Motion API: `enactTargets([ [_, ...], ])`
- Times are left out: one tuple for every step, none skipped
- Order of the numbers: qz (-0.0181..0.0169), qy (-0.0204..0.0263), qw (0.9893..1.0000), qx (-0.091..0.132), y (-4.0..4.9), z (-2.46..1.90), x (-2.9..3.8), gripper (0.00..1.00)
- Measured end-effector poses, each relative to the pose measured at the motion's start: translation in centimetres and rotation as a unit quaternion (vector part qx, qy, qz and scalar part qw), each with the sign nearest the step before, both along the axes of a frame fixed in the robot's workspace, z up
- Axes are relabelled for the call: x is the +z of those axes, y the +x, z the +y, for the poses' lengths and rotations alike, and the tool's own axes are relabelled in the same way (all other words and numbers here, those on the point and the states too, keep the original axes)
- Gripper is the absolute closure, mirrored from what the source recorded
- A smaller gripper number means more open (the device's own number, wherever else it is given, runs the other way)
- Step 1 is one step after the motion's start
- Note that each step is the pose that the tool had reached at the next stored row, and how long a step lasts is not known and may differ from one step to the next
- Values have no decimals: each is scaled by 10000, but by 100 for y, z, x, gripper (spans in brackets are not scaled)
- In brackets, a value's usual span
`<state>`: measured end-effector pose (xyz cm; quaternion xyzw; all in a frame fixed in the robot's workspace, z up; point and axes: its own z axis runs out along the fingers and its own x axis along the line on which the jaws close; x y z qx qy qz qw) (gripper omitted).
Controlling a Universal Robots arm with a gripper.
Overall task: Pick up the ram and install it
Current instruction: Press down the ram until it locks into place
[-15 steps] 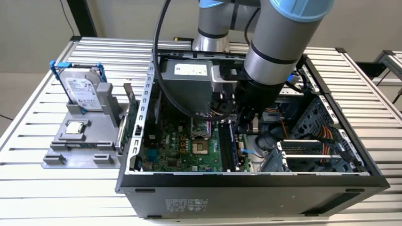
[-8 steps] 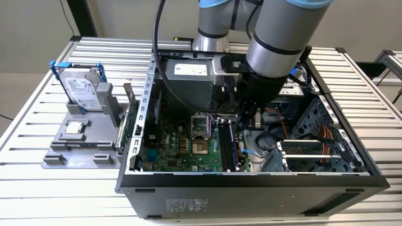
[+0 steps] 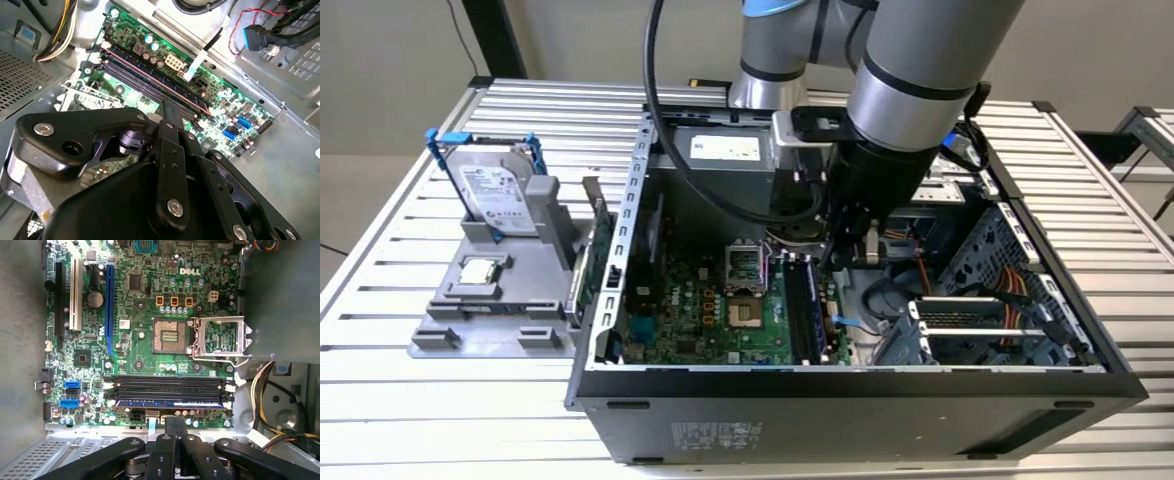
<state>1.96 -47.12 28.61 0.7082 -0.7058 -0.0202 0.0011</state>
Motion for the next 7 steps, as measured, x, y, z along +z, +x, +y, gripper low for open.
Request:
enactTargets([
  [0,0,10000,0,0,0,3,100],
  [0,0,10000,0,0,0,3,100],
  [0,0,10000,0,0,0,3,100],
  [3,-1,10000,0,0,0,6,100],
  [6,-1,10000,0,0,0,9,100],
  [6,-1,10000,0,0,0,9,100],
  [6,-1,10000,0,0,0,9,100],
])
